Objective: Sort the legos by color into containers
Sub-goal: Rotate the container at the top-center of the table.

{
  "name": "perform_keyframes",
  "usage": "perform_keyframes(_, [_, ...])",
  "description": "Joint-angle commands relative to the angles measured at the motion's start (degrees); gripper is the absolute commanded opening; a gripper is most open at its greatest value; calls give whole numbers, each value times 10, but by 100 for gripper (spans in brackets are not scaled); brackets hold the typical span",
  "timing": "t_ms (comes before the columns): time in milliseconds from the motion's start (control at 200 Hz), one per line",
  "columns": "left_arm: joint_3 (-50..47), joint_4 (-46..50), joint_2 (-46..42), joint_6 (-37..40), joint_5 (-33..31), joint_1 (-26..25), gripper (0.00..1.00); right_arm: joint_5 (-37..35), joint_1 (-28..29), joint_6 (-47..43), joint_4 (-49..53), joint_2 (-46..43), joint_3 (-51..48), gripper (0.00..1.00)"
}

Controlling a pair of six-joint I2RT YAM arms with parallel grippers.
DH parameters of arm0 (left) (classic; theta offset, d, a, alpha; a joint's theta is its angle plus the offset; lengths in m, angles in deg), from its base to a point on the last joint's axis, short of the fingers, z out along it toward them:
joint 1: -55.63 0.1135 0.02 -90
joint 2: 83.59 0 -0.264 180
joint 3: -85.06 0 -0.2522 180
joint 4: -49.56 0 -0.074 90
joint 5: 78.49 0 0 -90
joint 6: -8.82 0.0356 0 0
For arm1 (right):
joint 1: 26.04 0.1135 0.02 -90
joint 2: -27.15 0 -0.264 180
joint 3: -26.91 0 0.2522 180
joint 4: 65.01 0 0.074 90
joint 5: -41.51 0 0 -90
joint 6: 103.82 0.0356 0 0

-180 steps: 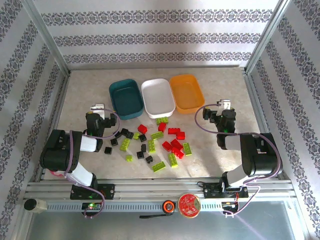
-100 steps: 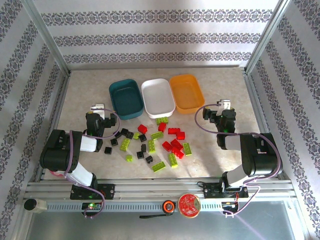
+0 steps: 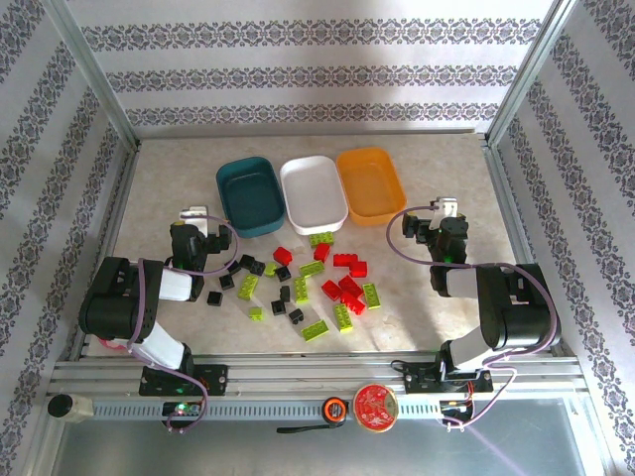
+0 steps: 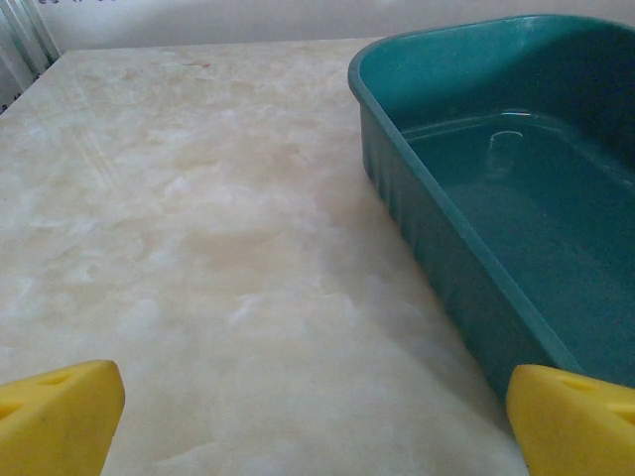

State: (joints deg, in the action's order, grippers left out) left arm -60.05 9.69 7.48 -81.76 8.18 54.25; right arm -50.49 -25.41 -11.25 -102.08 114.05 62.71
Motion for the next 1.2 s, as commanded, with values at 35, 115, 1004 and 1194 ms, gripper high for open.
perform_keyframes(35, [8, -14, 3, 7, 13, 5, 99, 10, 1, -7, -16, 2, 0, 98])
perform_keyframes(115, [8, -15, 3, 7, 13, 6, 99, 10, 0, -7, -15, 2, 0, 98])
perform_keyframes(1004, [-13, -17, -168, -484, -91, 9, 99, -84, -53, 415, 413, -152, 149, 98])
perform_keyframes(1194, [-26, -172, -128, -543, 11, 28, 99, 37, -46, 381, 474, -151, 181, 98])
